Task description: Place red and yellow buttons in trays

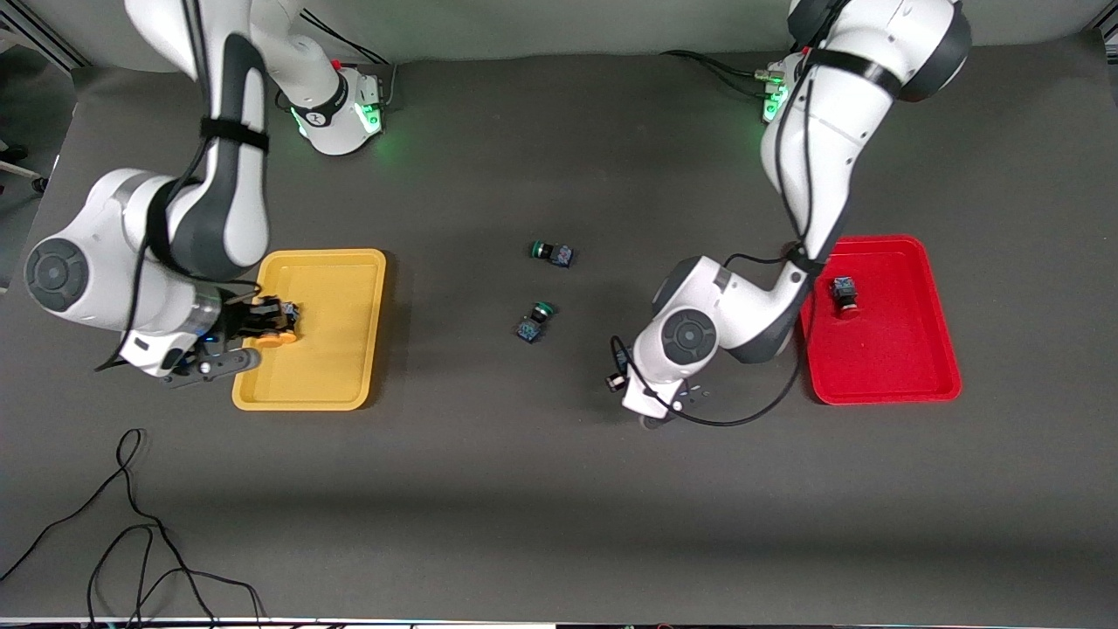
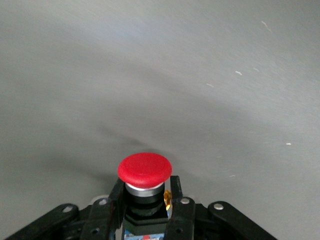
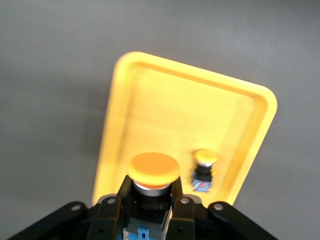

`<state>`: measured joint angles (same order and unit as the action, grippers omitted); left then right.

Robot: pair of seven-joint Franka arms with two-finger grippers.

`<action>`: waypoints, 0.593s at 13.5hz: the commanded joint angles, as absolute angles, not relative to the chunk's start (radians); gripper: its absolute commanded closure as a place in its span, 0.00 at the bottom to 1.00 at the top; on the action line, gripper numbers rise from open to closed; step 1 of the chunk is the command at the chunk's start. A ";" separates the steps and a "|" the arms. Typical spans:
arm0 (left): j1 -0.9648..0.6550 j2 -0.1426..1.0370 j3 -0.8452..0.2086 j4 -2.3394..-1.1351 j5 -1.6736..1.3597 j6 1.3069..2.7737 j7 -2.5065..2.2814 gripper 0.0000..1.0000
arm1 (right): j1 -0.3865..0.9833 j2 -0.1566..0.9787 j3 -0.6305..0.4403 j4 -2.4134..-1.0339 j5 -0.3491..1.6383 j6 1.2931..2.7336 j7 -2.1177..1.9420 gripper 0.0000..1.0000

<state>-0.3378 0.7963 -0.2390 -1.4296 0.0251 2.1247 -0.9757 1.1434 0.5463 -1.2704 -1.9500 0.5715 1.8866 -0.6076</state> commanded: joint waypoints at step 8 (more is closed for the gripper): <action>0.190 0.353 -0.233 -1.986 0.136 2.094 -0.056 1.00 | 1.020 0.696 -0.986 -2.126 0.801 2.128 -0.716 0.80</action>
<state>0.0950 0.4402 -0.2238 -1.7620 0.0752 1.9134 -0.2068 1.0502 0.6670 -1.0088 -2.1433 0.7478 2.1210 -0.6924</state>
